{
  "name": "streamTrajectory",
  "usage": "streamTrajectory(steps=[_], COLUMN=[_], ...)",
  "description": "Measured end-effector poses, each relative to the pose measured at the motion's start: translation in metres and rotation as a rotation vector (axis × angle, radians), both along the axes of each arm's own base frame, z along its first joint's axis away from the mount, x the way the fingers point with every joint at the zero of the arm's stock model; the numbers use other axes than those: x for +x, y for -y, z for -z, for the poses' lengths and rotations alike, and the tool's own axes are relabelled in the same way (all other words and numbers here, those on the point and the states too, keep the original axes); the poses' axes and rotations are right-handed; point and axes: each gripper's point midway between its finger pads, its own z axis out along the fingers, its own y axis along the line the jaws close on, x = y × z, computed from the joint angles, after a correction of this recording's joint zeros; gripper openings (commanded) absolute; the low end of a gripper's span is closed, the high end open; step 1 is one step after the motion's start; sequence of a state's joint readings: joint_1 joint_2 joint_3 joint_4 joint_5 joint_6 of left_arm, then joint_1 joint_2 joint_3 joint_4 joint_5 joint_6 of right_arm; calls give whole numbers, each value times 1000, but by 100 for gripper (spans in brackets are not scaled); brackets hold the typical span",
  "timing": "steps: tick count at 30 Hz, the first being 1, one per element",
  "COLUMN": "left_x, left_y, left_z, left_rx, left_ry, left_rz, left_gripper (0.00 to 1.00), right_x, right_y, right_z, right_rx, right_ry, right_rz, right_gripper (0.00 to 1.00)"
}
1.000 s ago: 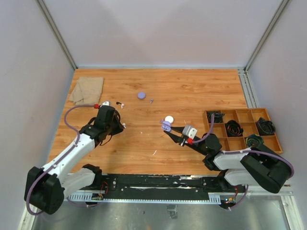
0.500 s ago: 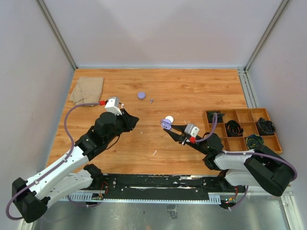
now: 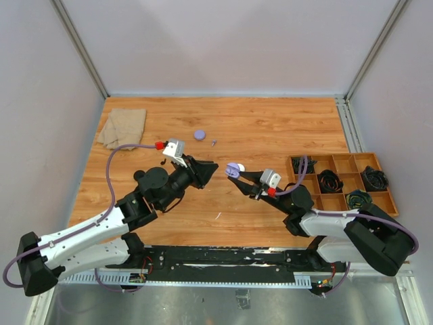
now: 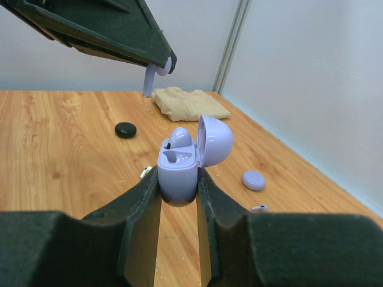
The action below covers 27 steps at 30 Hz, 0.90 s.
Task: Insert the wireless bluetooth earbuds into the charging case
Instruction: Place the earbud in the charging case.
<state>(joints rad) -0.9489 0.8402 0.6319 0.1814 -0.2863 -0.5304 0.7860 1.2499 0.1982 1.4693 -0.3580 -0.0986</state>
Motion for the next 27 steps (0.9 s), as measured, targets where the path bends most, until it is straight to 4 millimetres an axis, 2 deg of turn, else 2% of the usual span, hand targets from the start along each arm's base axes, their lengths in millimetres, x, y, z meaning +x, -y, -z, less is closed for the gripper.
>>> streamTrajectory(steps=[8,21,27], left_x=[-3,-11,-12], left_y=[18,54,61], left_z=[-14,-5,-7], left_rx=[-35,-26,-25], left_ry=[66,85,104], left_rz=[35,136,150], left_gripper=[6,7,7], right_x=[1,-1,-1], right_y=[-3,-2,-2], right_z=[-6,-10,-11], right_rx=[23,42,45], right_ry=[-15,-28,-32], right_rz=[-9,-18,-20], right_gripper=[1,1,1])
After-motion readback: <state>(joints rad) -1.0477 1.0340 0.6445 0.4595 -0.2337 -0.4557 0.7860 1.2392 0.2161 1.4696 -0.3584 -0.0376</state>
